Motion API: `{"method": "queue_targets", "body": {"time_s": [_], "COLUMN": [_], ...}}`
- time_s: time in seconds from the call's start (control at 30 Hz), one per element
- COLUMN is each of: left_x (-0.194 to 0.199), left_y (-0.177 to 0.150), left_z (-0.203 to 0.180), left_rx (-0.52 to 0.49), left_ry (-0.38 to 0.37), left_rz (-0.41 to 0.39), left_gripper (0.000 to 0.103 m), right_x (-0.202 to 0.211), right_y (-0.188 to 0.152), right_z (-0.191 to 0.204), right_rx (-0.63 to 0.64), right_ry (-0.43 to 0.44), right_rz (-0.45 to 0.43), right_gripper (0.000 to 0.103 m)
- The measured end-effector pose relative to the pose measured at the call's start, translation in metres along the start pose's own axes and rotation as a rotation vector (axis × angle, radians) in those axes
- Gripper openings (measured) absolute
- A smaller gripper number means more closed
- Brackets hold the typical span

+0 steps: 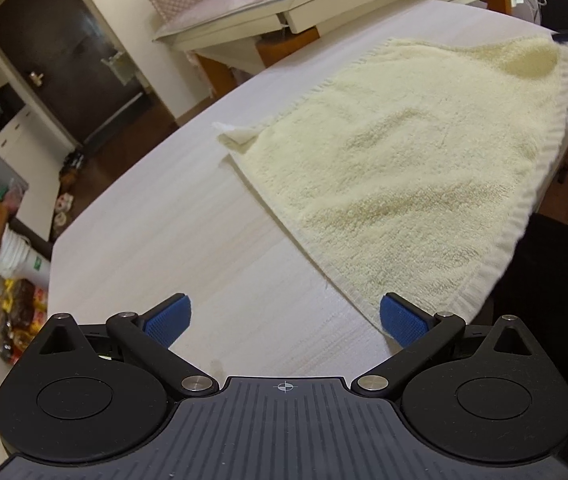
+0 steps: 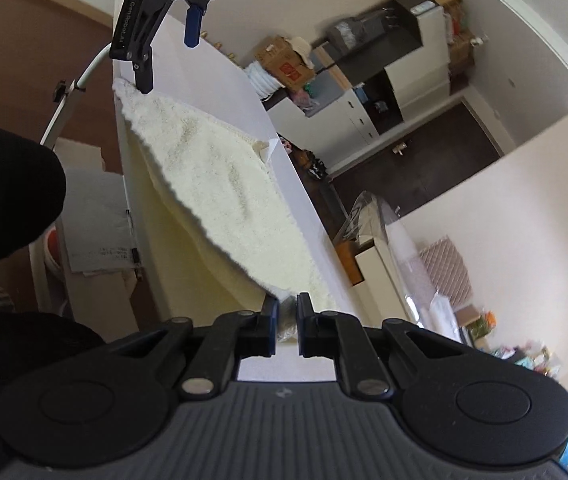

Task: Fold towel
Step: 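Carry the held corner over the towel onto the opposite corner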

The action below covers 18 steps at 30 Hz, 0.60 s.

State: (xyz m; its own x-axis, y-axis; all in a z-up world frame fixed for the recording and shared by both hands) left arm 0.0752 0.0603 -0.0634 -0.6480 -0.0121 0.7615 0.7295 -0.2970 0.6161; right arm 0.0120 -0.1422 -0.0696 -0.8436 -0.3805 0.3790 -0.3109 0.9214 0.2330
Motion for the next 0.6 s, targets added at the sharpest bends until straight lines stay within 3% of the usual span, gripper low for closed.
{"method": "queue_targets", "body": {"time_s": [0.23,0.6], "left_x": [0.007,0.004], "left_y": [-0.007,-0.010], "left_z": [-0.008,-0.008], "left_rx": [-0.020,-0.022], "left_ry": [-0.049,-0.057], "left_rz": [-0.003,0.001], "left_gripper": [0.103,0.103], "right_x": [-0.021,-0.066], "right_y": [0.015,0.044], "right_z": [-0.028,-0.050], "right_rx": [0.125,0.298], "right_ry": [-0.020,-0.014], "right_rz": [-0.044,-0.121], "right_gripper": [0.011,0.010]}}
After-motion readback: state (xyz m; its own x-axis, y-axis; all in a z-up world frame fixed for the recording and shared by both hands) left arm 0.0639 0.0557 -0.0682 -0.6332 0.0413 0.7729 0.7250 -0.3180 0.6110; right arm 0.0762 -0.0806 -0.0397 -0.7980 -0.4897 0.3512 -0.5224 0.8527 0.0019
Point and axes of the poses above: each gripper's, at about its wrist camera, not at the fingertips, and x roughly against the way its jaws point, z to its left, y to its top, the point moved 7 cm from there along -x, roughly the way its jaws point, and after that the axes turned 13 degrees about x, right-handed, at the moved point
